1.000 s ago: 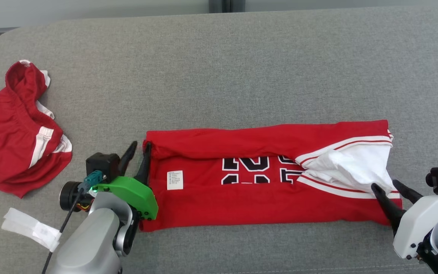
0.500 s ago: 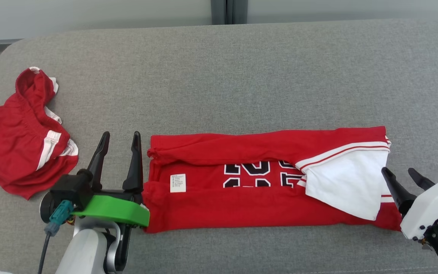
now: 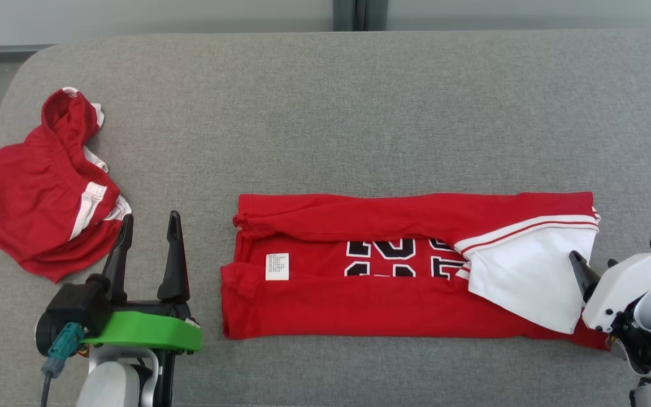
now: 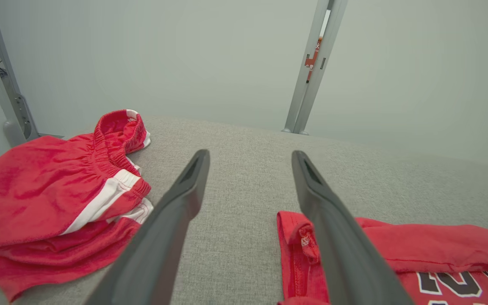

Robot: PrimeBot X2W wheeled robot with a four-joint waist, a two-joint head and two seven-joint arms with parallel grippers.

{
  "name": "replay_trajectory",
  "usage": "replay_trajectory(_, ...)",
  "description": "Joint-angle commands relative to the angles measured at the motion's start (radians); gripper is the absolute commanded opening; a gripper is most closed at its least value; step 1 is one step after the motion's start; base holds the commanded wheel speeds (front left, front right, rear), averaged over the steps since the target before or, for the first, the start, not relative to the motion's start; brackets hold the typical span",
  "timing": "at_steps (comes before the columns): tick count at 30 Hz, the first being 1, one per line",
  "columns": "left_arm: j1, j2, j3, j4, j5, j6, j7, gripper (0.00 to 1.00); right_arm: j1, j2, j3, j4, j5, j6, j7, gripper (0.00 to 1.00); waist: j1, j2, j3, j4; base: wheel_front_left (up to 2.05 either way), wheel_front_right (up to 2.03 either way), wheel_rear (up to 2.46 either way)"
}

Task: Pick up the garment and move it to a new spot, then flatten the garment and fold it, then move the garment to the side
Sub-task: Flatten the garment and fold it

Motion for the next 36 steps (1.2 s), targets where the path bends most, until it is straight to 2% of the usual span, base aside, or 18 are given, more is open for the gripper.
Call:
replay_trajectory(1, 0.012, -0.002, 0.004, 0.002, 0.014, -0.005, 0.0, 1.0, -0.022, 0.006, -0.005, 0.022, -0.012, 0.0, 0.006, 1.0, 0.0, 0.0, 0.001, 0.007, 0.0, 0.0, 0.0)
replay_trajectory(9, 0.001, -0.004, -0.011, 0.004, -0.003, -0.012, 0.0, 1.0, -0.066, 0.027, -0.044, 0.134, -0.068, 0.0, 0.014, 1.0, 0.0, 0.0, 0.0, 0.031, 0.0, 0.0, 0.0)
replay_trajectory(15, 0.003, -0.004, -0.015, 0.006, -0.013, -0.014, 0.0, 1.0, -0.09, 0.038, -0.029, 0.223, -0.087, 0.0, 0.039, 0.98, 0.0, 0.0, 0.008, 0.039, 0.0, 0.0, 0.0)
replay_trajectory(16, 0.002, -0.004, -0.014, 0.007, -0.014, -0.014, 0.0, 1.0, -0.093, 0.04, -0.027, 0.233, -0.089, 0.0, 0.04, 0.38, 0.0, 0.0, 0.009, 0.039, 0.0, 0.0, 0.0)
replay_trajectory(17, 0.002, -0.004, -0.012, 0.008, -0.015, -0.014, 0.0, 1.0, -0.097, 0.041, -0.026, 0.241, -0.094, 0.0, 0.038, 0.0, 0.0, 0.0, 0.01, 0.04, 0.0, 0.0, 0.0)
replay_trajectory(22, 0.005, -0.004, 0.003, 0.008, -0.016, -0.015, 0.0, 1.0, -0.123, 0.031, -0.056, 0.228, -0.14, -0.001, 0.001, 0.0, 0.0, 0.0, 0.01, 0.03, 0.0, 0.0, 0.0)
replay_trajectory(28, 0.016, -0.003, 0.023, 0.014, -0.007, -0.014, 0.0, 1.0, -0.168, -0.033, -0.147, 0.155, -0.195, -0.001, -0.015, 0.0, 0.0, 0.0, -0.005, -0.009, 0.0, 0.0, 0.0)
replay_trajectory(36, 0.019, -0.003, 0.019, 0.014, -0.009, -0.015, 0.0, 1.0, -0.15, -0.143, -0.25, 0.05, -0.261, 0.0, 0.046, 0.0, 0.0, 0.0, -0.023, -0.035, 0.0, 0.0, 0.0)
